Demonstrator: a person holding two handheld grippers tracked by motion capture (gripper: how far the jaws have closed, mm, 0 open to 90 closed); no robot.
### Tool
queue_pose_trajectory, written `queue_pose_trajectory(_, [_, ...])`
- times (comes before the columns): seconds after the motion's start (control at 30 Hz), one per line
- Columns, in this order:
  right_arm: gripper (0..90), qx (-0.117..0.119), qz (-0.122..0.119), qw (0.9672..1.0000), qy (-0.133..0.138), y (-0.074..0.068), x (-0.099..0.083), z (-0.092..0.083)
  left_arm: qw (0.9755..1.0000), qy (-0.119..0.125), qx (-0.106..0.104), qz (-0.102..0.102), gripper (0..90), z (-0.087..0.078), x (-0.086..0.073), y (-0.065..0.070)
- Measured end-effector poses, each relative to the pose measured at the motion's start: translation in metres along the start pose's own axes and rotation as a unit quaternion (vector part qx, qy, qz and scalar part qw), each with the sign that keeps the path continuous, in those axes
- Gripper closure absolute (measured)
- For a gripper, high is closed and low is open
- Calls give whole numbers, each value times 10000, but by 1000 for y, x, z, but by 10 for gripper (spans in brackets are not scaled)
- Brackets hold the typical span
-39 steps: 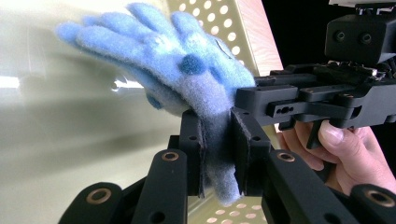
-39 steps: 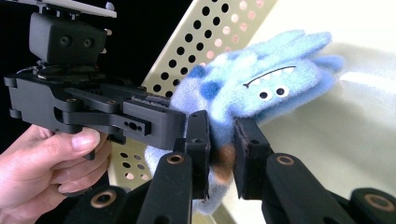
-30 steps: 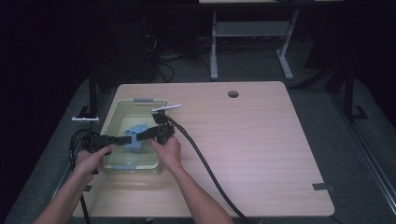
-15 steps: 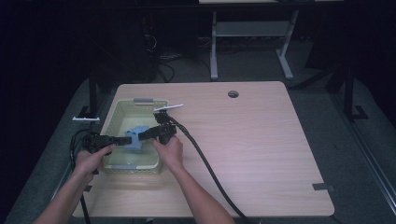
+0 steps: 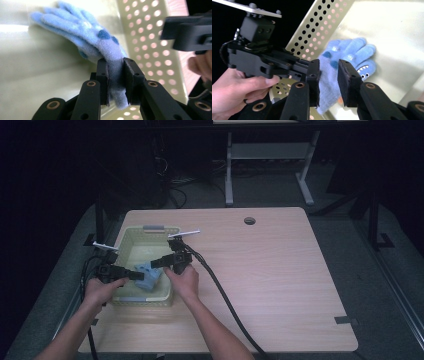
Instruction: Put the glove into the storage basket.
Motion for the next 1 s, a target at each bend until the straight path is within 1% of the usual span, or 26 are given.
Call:
queue_pose_trajectory(0.03, [711,7,-11,10000,20,0,0,-1,9999,-40,124,36,752,1,0,1])
queue_pose_trajectory(0.07, [711,7,-11,10000,20,0,0,-1,9999,-40,124,36,751,1,0,1])
queue_pose_trajectory(0.1, [710,43,-56,9999,96,0,1,-4,9996,-46,261,22,748,3,0,3])
queue_pose_trajectory(0.13, [710,43,-56,9999,96,0,1,-4,9994,-55,336,23,748,4,0,4])
queue_pose_trajectory(0.17, [711,64,-75,9999,135,0,1,-6,9991,-73,412,-36,740,5,1,4])
queue_pose_trajectory(0.2, [711,77,-70,9999,137,0,1,-7,9989,-174,433,-28,734,6,1,3])
queue_pose_trajectory(0.23, [711,85,-66,9998,152,0,1,-8,9986,-252,456,-64,724,7,2,3])
queue_pose_trajectory(0.27, [711,85,-66,9998,152,0,1,-8,9986,-252,456,-64,711,7,2,3])
queue_pose_trajectory(0.3, [708,112,-73,9998,159,0,1,-10,9984,-206,514,-139,701,7,2,4])
queue_pose_trajectory(0.37, [708,123,-73,9997,189,0,2,-11,9981,-190,554,-178,661,7,2,3])
queue_pose_trajectory(0.4, [708,123,-73,9997,189,0,2,-11,9981,-190,554,-178,649,7,2,3])
queue_pose_trajectory(0.43, [705,141,-112,9996,227,-1,2,-12,9981,-147,561,-225,634,6,2,2])
queue_pose_trajectory(0.47, [702,148,-117,9996,233,-2,2,-13,9980,-164,565,-212,619,6,2,1])
queue_pose_trajectory(0.5, [702,151,-128,9995,248,-2,2,-13,9979,-165,582,-252,614,6,2,1])
queue_pose_trajectory(0.6, [698,170,-121,9995,258,-3,3,-14,9978,-166,609,-208,601,5,2,0])
queue_pose_trajectory(0.63, [697,176,-127,9994,256,-3,3,-14,9975,-130,665,-216,596,4,2,0])
queue_pose_trajectory(0.7, [695,190,-139,9994,263,-3,2,-14,9973,-47,698,-200,589,2,3,-1])
queue_pose_trajectory(0.73, [695,190,-139,9994,263,-3,2,-14,9973,-47,698,-200,588,2,3,-1])
queue_pose_trajectory(0.77, [693,220,-158,9992,285,-4,3,-16,9974,27,692,-181,582,-2,4,-2])
queue_pose_trajectory(0.8, [693,225,-157,9992,290,-4,3,-17,9976,95,657,-205,582,-4,4,-1])
queue_pose_trajectory(0.83, [693,218,-162,9992,306,-4,3,-18,9977,135,644,-150,582,-7,5,0])
queue_pose_trajectory(0.87, [689,222,-149,9991,324,-4,3,-19,9979,233,594,-142,583,-9,5,1])
queue_pose_trajectory(0.9, [689,220,-138,9991,345,-3,3,-20,9982,337,450,-230,583,-11,5,2])
queue_pose_trajectory(0.93, [689,220,-138,9991,345,-3,3,-20,9982,337,450,-230,583,-11,5,2])
queue_pose_trajectory(0.97, [685,224,-136,9990,367,-3,3,-22,9979,402,452,-209,583,-14,6,6])
queue_pose_trajectory(1.0, [683,222,-141,9989,380,-3,3,-23,9979,464,443,-116,584,-15,7,6])
Point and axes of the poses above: each handheld gripper's, and its own axes: z roughly forward along the jaws, x roughly out of its top, y roughly to its right, the point moved 1 cm from there along z, roughly forward along the jaws, and after that the axes turned 12 degrees about -z, right-handed, at the moved point
